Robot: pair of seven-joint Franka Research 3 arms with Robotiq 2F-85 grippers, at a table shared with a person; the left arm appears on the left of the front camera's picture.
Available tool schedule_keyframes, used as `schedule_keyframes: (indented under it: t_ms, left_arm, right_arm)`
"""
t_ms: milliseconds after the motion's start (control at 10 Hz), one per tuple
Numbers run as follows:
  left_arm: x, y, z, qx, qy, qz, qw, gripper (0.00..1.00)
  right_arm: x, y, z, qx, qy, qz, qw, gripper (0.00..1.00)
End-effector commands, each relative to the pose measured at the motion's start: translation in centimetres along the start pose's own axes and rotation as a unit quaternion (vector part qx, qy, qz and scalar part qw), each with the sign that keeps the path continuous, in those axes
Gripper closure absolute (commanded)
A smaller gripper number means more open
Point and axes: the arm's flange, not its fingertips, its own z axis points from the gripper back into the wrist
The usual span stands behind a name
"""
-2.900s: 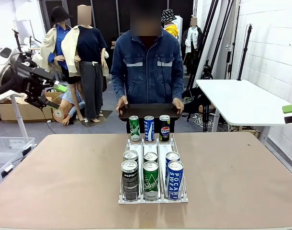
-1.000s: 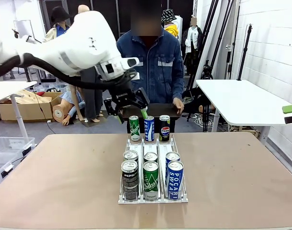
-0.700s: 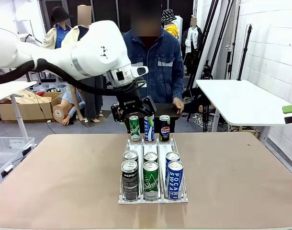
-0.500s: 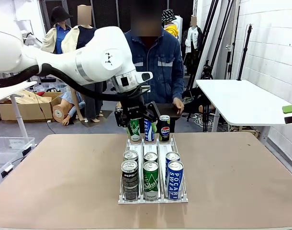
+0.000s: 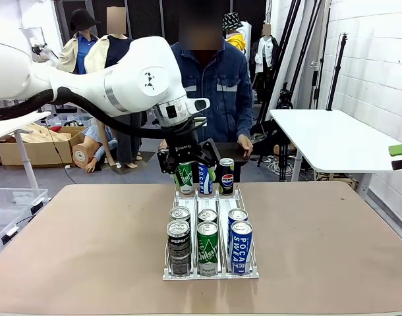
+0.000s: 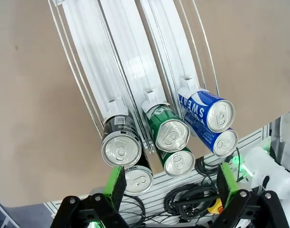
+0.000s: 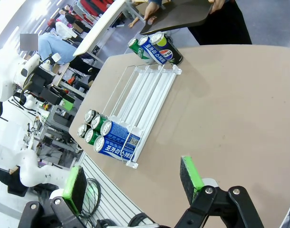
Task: Retrieve and hand over the desired beverage to the person.
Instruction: Pick up a can of the same type that the person held from the Automatic Can Dispenser.
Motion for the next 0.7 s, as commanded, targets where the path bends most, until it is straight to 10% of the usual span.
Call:
schedule_keyframes:
  t_ms: [0,600]
  left_arm:
    - [0.1,0.1,0.3,0.001,0.002,0.001,1.000,0.00]
    - [-3.6,-3.9,-1.4,0.028,0.025,-0.013,0.999,0.00]
  right_arm:
    - [0.1,0.1,0.0,0.003,-0.002,-0.002,1.000,0.00]
    - [0.1,0.1,0.0,0.003,-0.002,-0.002,1.000,0.00]
